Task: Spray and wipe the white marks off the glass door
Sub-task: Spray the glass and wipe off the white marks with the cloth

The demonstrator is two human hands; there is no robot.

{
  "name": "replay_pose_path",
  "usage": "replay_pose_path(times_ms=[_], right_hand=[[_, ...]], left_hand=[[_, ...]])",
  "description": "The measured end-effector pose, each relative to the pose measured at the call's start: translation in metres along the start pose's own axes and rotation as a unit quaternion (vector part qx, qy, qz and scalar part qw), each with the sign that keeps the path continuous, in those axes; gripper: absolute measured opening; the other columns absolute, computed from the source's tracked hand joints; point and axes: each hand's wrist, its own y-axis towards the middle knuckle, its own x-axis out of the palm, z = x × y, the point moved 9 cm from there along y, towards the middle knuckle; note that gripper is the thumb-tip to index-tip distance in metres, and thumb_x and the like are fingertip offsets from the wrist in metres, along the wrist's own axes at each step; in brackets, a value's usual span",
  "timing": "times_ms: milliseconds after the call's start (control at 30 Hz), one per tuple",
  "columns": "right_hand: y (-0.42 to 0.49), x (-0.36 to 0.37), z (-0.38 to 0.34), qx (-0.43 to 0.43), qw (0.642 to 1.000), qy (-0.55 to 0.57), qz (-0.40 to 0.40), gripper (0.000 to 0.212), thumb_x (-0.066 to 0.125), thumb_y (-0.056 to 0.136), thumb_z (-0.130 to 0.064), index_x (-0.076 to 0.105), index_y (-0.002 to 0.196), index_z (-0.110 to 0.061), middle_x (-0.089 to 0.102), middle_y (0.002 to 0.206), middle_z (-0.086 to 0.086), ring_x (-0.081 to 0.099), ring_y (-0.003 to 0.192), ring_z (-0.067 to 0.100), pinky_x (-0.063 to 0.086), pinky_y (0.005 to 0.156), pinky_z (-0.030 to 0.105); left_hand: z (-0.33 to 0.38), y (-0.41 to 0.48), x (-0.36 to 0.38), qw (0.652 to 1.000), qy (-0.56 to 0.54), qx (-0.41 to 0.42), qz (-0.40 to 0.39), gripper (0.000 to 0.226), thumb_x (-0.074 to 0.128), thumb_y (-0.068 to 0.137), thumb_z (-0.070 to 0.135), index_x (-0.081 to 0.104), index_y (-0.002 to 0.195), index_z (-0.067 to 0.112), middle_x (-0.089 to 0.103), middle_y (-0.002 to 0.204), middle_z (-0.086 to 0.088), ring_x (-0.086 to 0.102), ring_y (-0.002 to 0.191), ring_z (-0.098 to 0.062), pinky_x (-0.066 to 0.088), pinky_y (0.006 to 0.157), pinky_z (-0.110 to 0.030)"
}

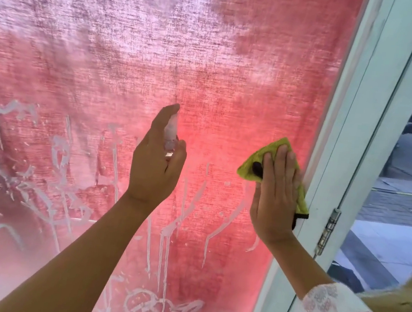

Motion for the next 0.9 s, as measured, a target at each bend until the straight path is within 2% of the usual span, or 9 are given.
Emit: replay_pose_path(times_ms=[67,167,300,467,533,600,700,800,900], right_hand=[[0.018,-0.006,0.001,0.009,1.000,0.010,0.005,0.044,0.036,0.100,-0.007,0.031,0.143,0.001,0.022,0.152,0.021,0.010,0.146,0.029,0.010,0.118,0.050],[0.060,-0.015,0.007,0.038,0.998,0.013,0.043,0.044,0.041,0.099,-0.003,0.034,0.142,0.004,0.026,0.149,0.029,0.016,0.143,0.038,0.008,0.119,0.049],[0.072,-0.016,0.008,0.036,0.997,-0.006,0.069,0.042,0.043,0.099,-0.002,0.038,0.140,0.005,0.032,0.146,0.031,0.024,0.139,0.044,0.011,0.118,0.051],[0.043,-0.009,0.004,0.003,0.998,-0.012,0.055,0.041,0.044,0.097,-0.002,0.041,0.138,0.003,0.033,0.146,0.026,0.025,0.140,0.038,0.016,0.116,0.054],[0.022,-0.004,0.001,-0.005,0.999,-0.017,0.048,0.041,0.041,0.098,-0.004,0.040,0.139,0.001,0.030,0.148,0.021,0.020,0.143,0.033,0.017,0.116,0.055],[-0.011,0.003,-0.003,-0.015,0.999,-0.028,0.030,0.043,0.041,0.098,-0.006,0.037,0.141,-0.002,0.022,0.153,0.014,0.014,0.145,0.029,0.016,0.116,0.054],[-0.063,0.018,-0.006,-0.027,0.998,-0.041,-0.037,0.057,0.043,0.094,-0.008,0.025,0.148,-0.010,0.002,0.160,0.005,0.007,0.147,0.027,0.008,0.118,0.050],[-0.085,0.022,-0.007,-0.015,0.997,-0.038,-0.068,0.064,0.039,0.096,-0.009,0.011,0.152,-0.017,-0.001,0.161,0.002,0.004,0.147,0.028,0.005,0.119,0.049],[-0.070,0.018,-0.006,-0.001,0.997,-0.018,-0.081,0.058,0.033,0.100,-0.012,0.009,0.153,-0.017,-0.004,0.161,0.001,0.002,0.147,0.027,0.005,0.119,0.050]], left_hand=[[0.001,-0.011,0.001,1.000,0.006,0.007,-0.015,0.046,0.045,0.095,0.014,0.034,0.138,0.026,0.063,0.101,-0.029,0.053,0.058,0.003,0.034,0.053,-0.002],[-0.006,-0.029,0.005,0.998,0.031,0.009,-0.045,0.046,0.046,0.095,0.017,0.036,0.139,0.025,0.063,0.103,-0.029,0.053,0.064,-0.004,0.035,0.055,-0.001],[-0.019,-0.045,0.013,0.997,0.042,-0.012,-0.066,0.045,0.042,0.095,0.028,0.032,0.139,0.030,0.064,0.118,-0.014,0.053,0.063,0.002,0.042,0.057,-0.011],[-0.026,-0.049,0.019,0.996,0.043,-0.014,-0.077,0.044,0.042,0.095,0.026,0.035,0.139,0.025,0.066,0.101,-0.018,0.050,0.053,0.001,0.036,0.051,-0.007],[-0.027,-0.049,0.019,0.996,0.034,-0.024,-0.074,0.044,0.041,0.095,0.028,0.033,0.138,0.029,0.066,0.106,-0.011,0.053,0.054,-0.008,0.047,0.051,-0.023],[-0.026,-0.047,0.019,0.997,0.027,-0.025,-0.073,0.045,0.041,0.095,0.028,0.031,0.138,0.032,0.063,0.114,-0.004,0.057,0.058,-0.020,0.052,0.051,-0.036],[-0.025,-0.047,0.019,0.997,0.036,-0.015,-0.072,0.045,0.041,0.095,0.027,0.031,0.139,0.030,0.062,0.117,-0.004,0.056,0.056,-0.021,0.050,0.050,-0.039],[-0.027,-0.049,0.020,0.996,0.040,-0.011,-0.079,0.046,0.041,0.095,0.026,0.031,0.139,0.029,0.061,0.119,-0.006,0.056,0.057,-0.022,0.050,0.050,-0.039],[-0.027,-0.049,0.020,0.996,0.035,-0.016,-0.082,0.046,0.041,0.094,0.026,0.030,0.139,0.029,0.061,0.116,-0.007,0.058,0.061,-0.025,0.051,0.051,-0.041]])
